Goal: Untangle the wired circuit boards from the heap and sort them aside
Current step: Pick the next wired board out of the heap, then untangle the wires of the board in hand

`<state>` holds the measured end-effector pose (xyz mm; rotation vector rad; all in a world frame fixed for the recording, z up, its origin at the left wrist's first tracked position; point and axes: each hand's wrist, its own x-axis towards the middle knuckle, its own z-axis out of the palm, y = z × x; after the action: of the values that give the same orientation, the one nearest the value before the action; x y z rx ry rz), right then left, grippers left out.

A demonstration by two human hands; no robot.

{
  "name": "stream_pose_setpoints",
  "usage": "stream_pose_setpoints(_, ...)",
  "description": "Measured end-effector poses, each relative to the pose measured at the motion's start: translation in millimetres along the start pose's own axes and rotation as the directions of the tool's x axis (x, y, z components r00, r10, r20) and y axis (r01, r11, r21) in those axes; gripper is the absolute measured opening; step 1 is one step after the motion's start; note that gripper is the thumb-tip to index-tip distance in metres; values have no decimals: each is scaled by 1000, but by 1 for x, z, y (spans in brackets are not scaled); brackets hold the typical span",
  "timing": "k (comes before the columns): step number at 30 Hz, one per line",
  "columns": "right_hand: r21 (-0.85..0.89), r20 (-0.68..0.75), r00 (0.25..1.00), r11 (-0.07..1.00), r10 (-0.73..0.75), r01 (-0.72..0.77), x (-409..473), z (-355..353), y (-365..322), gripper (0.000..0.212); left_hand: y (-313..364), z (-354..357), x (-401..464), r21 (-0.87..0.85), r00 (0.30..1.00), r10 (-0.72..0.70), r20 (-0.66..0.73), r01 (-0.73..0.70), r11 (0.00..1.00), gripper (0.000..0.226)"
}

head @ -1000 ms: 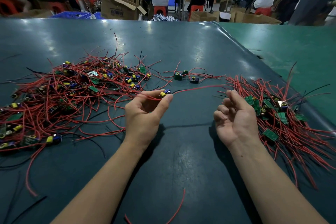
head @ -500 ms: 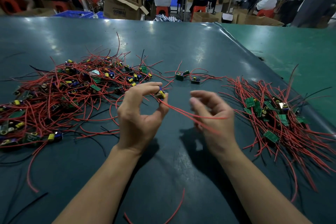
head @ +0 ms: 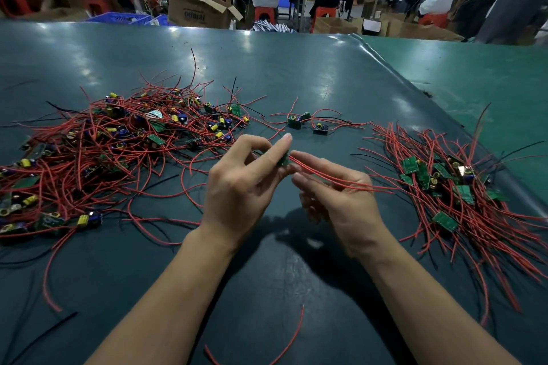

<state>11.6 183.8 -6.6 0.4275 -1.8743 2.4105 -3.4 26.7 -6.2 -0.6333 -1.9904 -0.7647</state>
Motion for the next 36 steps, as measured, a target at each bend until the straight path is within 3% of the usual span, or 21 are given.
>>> stream_pose_setpoints(3, -43, -57, 998, 999, -12, 9, 1, 2, 1, 18, -1, 0, -2, 27, 997, -76, 11, 76, 997, 37)
stream_pose_setpoints(12, -44, -153, 988, 999, -11, 4, 3, 0, -1, 17, 3, 1, -4, -41, 992, -87, 93, 92, 995, 34)
stream_pose_setpoints(18, 29, -255, 960, 994, 112, -108, 9, -7, -1, 19, 6, 6, -4, -9, 995, -62, 73, 63, 998, 29)
stream_pose_setpoints(29, 86, -582, 813, 996, 24, 32, 20, -33, -11, 22, 1, 8, -4, 10, 994, -80, 67, 80, 997, 25)
stream_pose_setpoints(34, 187, -732, 677, 979, 80, 87, 21, -50, -16, 22, -4, 1, -8, 45, 980, -192, 52, 190, 981, 28)
stream_pose_setpoints(36, 188, -668, 736, 982, 105, 31, 20, -47, -15, 20, -5, -2, -7, 82, 972, -233, -1, 233, 969, 31)
